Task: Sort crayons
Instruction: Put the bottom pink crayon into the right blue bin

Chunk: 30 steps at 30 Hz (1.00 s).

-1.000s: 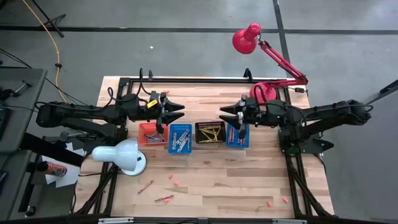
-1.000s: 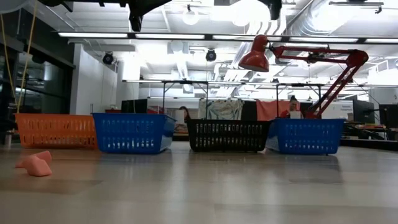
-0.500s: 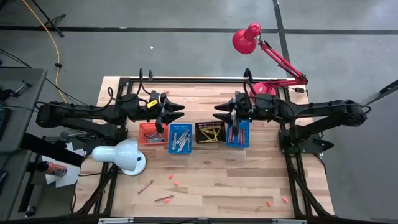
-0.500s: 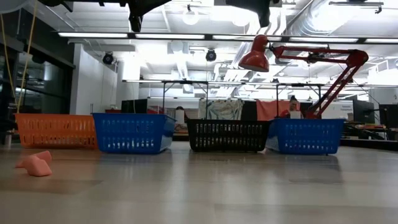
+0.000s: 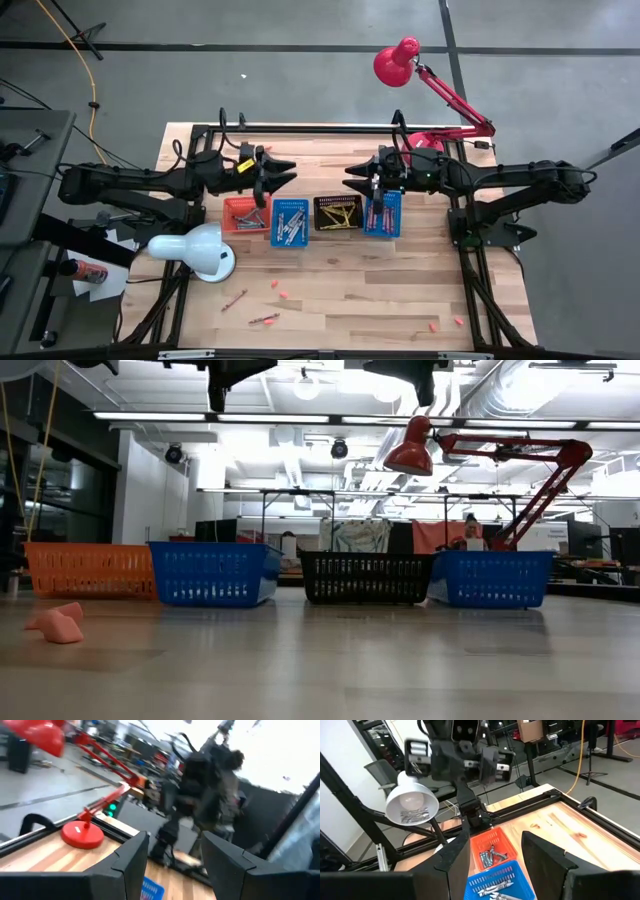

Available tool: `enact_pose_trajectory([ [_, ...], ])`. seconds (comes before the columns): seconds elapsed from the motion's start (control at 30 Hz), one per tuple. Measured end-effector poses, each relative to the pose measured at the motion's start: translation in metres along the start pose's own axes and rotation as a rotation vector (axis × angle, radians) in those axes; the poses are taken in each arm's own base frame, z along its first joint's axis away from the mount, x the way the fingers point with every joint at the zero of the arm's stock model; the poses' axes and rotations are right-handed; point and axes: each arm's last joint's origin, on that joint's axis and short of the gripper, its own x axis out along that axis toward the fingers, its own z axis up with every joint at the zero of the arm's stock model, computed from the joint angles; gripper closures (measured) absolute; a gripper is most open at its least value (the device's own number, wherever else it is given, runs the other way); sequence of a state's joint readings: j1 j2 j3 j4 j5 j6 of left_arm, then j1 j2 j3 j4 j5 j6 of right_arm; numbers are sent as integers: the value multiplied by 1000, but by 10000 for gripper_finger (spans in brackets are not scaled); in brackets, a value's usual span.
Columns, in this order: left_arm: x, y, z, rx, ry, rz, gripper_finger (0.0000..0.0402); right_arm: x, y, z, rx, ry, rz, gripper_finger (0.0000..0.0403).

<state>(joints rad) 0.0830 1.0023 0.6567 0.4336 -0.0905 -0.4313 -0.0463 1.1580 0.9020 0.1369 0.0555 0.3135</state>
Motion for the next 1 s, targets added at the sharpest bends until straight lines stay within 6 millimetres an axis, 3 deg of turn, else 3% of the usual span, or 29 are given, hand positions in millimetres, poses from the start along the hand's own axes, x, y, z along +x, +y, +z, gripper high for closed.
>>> enact_pose_trajectory([
  [0.13, 10, -5, 17, -14, 44, -7, 229, 0, -1, -1, 1, 8, -19, 231],
  [0.33, 30, -24, 41, 54, 314, -16, 229, 0, -7, -3, 69, 30, -57, 231],
  [0.63, 65, -70, 57, 52, 625, -11, 229, -11, -7, 4, 71, 21, -60, 231],
  [0.8, 88, -108, 45, 84, 724, -83, 229, -25, -9, -1, 55, 115, -94, 231],
  [1.0, 112, -154, 5, 183, 827, -200, 229, -36, -14, -14, 31, 281, -150, 231],
])
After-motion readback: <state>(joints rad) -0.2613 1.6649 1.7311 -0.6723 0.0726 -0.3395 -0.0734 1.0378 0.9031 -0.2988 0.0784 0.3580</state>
